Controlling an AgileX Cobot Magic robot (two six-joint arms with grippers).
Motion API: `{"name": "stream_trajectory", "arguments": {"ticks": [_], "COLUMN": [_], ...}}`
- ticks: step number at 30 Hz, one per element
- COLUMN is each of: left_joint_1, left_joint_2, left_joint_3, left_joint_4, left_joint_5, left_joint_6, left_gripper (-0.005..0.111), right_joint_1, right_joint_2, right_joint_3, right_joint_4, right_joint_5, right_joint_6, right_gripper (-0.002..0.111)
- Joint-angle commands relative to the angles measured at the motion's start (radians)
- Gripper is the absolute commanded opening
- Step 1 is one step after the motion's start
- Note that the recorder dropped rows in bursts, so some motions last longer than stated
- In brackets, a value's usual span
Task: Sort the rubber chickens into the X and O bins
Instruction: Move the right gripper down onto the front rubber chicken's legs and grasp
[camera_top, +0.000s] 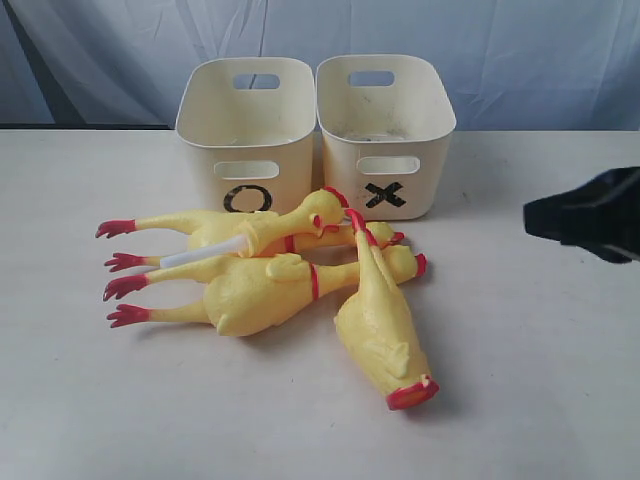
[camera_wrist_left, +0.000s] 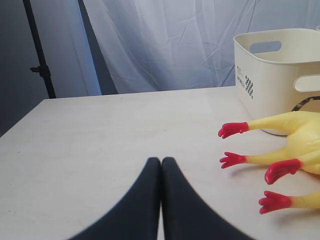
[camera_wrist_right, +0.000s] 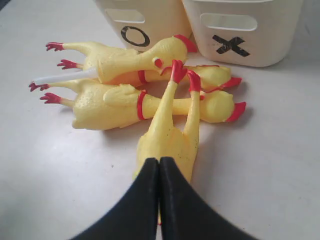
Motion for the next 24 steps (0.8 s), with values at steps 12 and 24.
{"name": "stream_trajectory", "arguments": {"ticks": [12,24], "left_joint_1": [0.005,0.005], "left_joint_2": [-0.004,-0.004], "left_joint_3": [0.004,0.004], "left_joint_4": [-0.001,-0.001], "left_joint_5": [0.001,0.001], "left_joint_6": [-0.004,-0.004], "left_gripper": [0.0,0.0], "right_joint_1": [0.273,0.317], "right_joint_2": [0.506,0.729], "right_joint_3": [-0.254,-0.316], "right_joint_4": [-0.079,-0.128], "right_joint_5": [-0.135,-0.27], "right_joint_6": [0.015,0.038], "right_gripper": [0.0,0.065]}}
